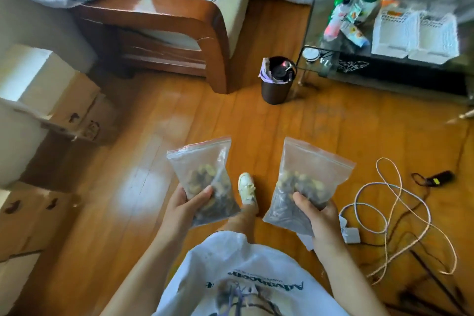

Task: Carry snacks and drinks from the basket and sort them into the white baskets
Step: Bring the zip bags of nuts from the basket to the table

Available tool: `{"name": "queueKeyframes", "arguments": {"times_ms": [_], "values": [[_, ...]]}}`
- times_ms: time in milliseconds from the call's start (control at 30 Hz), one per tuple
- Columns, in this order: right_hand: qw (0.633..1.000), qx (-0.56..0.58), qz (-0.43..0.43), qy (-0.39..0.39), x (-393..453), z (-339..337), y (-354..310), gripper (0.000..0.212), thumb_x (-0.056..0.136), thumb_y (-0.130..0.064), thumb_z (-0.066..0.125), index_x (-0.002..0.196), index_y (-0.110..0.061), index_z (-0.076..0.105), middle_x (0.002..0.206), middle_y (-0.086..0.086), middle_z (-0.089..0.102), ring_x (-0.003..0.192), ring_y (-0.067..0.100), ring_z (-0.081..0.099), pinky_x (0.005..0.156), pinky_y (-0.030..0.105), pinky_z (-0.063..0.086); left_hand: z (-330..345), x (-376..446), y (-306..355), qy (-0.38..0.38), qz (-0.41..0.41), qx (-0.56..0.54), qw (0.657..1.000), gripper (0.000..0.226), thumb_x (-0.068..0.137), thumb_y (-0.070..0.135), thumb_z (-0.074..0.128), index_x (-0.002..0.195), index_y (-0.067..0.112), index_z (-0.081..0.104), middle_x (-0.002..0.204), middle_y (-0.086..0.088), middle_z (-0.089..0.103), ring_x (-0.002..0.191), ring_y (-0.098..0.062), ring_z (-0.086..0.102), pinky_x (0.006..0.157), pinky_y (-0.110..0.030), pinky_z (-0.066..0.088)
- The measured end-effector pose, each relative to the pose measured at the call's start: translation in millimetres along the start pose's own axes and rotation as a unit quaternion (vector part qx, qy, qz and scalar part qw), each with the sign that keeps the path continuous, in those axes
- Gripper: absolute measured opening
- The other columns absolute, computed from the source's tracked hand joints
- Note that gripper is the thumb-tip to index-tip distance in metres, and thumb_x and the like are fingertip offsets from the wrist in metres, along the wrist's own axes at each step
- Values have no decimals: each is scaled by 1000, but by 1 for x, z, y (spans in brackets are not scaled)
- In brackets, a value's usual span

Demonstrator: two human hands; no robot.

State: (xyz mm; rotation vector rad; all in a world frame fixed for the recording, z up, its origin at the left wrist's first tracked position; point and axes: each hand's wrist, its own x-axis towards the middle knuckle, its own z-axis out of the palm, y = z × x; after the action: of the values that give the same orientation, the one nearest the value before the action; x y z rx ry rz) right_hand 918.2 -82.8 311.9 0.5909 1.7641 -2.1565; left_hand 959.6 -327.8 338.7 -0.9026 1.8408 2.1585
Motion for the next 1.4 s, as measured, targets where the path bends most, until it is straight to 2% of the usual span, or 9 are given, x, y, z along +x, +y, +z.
{"name": "queueKeyframes", "arguments": {"times_ms": [133,300,433,600,800,1100,1233,1300,1400], "values": [[996,16,-7,87,53,-28,-29,25,75,-2,68,93,-19,63,79,-10,74,75,5,70,64,17,56,66,73,28,-69,2,42,997,44,68,31,70,107,11,65,98,-8,75,90,-25,71,68,-24,55],[983,48,-6,176,117,-59,-89,37,76,-3,67,112,-3,59,103,12,68,96,27,64,88,42,51,163,155,83,-154,-3,59,986,37,69,28,69,104,16,65,98,-7,75,91,-24,71,72,-28,57],[974,63,-32,214,162,-83,-127,37,71,-8,72,105,-19,63,93,-8,72,86,8,70,72,21,57,234,205,126,-229,6,88,969,35,74,24,71,107,16,63,98,-4,75,90,-19,72,69,-23,56],[957,129,-33,259,201,-117,-151,46,54,-27,76,98,-24,66,89,-9,75,84,11,71,65,23,58,306,250,156,-285,5,126,950,20,84,12,61,103,17,63,92,2,76,84,-13,72,63,-16,53],[942,152,-29,299,250,-172,-175,32,57,-27,74,85,-43,71,85,-13,75,81,9,72,64,25,59,388,291,167,-303,8,162,939,19,82,15,64,101,19,63,89,3,76,83,-12,71,64,-15,53],[949,133,-42,282,352,-287,-266,43,59,-23,77,101,-21,65,86,-10,75,82,9,71,62,21,57,544,337,191,-279,23,148,948,20,85,12,62,102,24,62,87,11,76,81,-5,71,61,-12,52],[954,115,-40,273,388,-332,-301,53,59,-24,77,109,-16,64,98,-2,73,94,19,69,79,33,57,599,347,204,-275,27,139,951,20,85,14,62,103,23,63,91,7,76,85,-7,71,63,-13,52],[957,107,-32,268,405,-349,-312,41,65,-19,76,103,-23,63,101,-2,70,97,20,67,83,37,54,616,353,208,-270,21,136,953,21,83,15,63,103,22,62,92,5,75,85,-9,71,63,-14,53],[961,97,-23,258,428,-366,-326,36,61,-18,81,91,-29,63,91,-10,72,89,12,68,73,29,56,635,367,212,-245,10,132,960,18,83,14,63,100,22,62,85,6,76,79,-8,72,59,-14,53]]}}
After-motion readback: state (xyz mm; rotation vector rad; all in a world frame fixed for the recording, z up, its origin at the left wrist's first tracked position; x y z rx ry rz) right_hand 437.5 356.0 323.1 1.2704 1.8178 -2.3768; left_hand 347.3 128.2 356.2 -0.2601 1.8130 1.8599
